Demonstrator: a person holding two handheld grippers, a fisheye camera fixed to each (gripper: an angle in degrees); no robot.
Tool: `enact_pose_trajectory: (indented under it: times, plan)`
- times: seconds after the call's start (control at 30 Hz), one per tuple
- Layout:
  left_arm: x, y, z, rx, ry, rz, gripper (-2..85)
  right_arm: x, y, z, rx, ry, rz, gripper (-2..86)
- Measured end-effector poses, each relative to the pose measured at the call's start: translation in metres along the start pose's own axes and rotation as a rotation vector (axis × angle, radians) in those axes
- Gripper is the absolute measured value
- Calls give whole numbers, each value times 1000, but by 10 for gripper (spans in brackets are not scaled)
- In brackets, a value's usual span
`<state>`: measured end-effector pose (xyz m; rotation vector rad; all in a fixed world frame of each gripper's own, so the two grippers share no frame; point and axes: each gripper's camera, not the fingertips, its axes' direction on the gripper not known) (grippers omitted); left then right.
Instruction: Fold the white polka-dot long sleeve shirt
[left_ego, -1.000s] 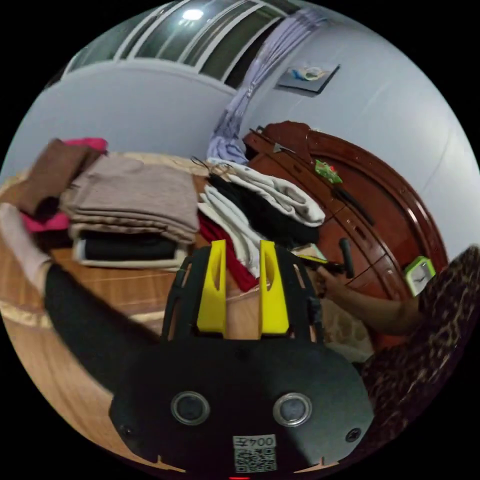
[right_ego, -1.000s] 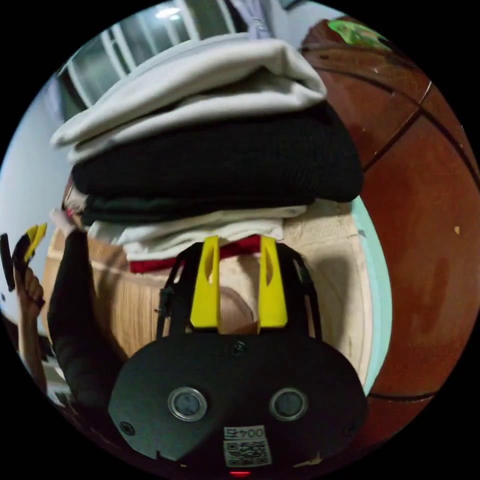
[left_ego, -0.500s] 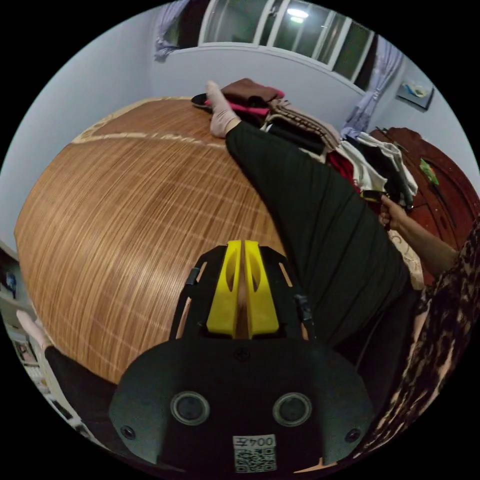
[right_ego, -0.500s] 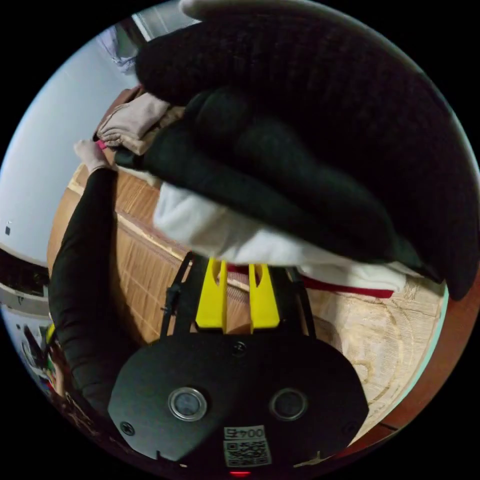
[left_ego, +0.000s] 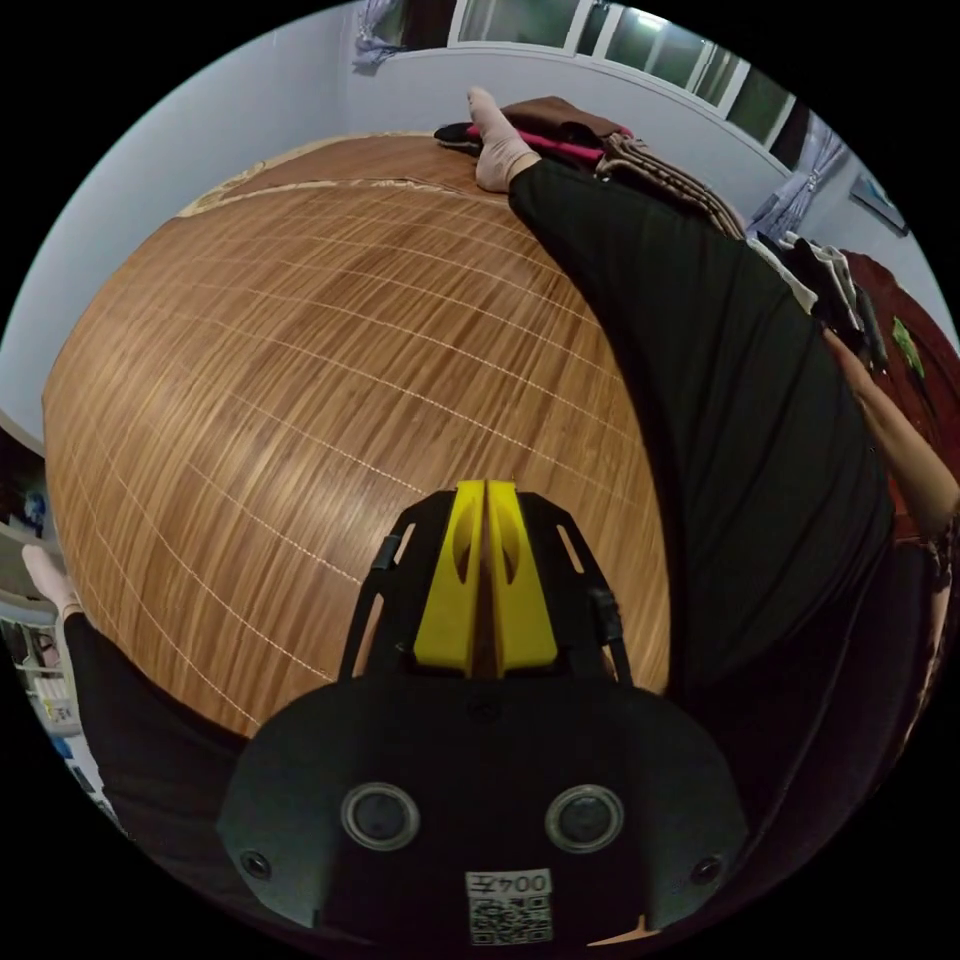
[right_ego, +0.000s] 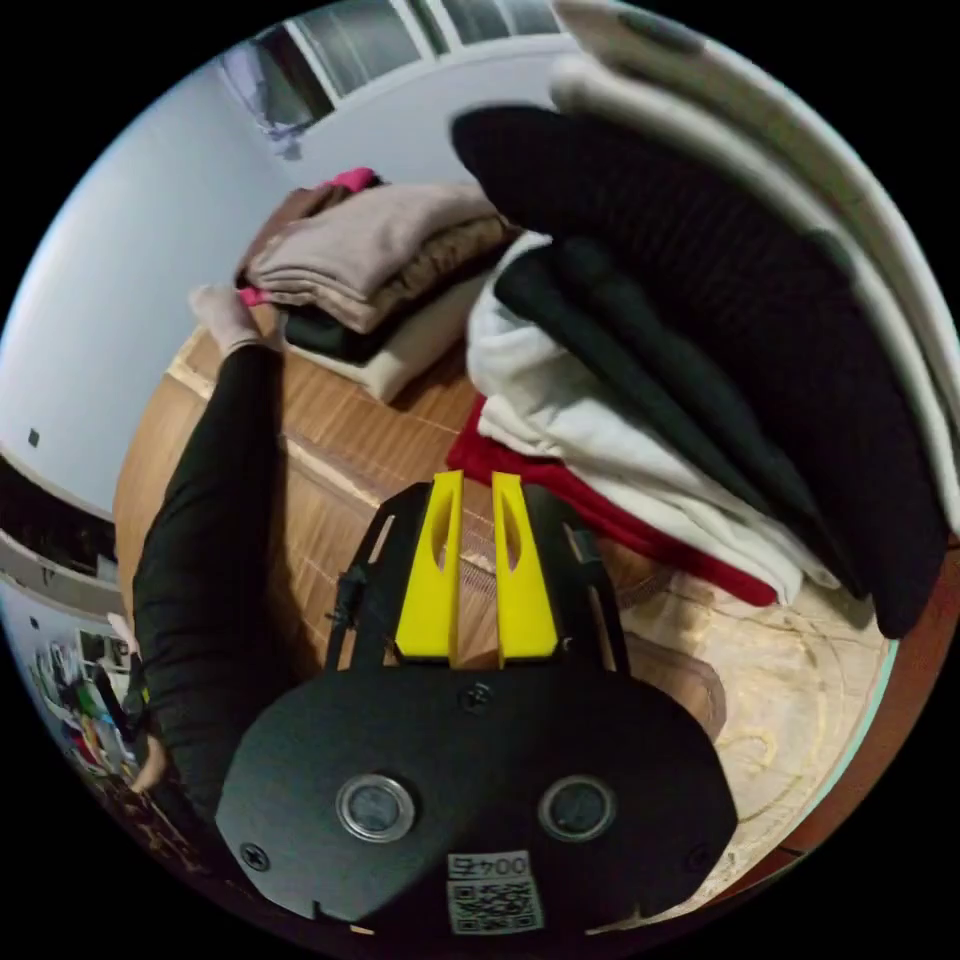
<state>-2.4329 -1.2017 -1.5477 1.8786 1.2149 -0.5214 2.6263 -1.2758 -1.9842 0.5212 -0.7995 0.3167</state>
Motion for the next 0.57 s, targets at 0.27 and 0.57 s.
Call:
enact_pose_trajectory:
  times: [0.27, 0.57]
  plan:
    - [35, -35, -47, 95, 11, 20, 1, 15, 17, -9, 29, 136, -65, 47]
    - [52, -85, -88, 131, 145, -23, 0, -84, -3, -58, 383, 77, -379, 87]
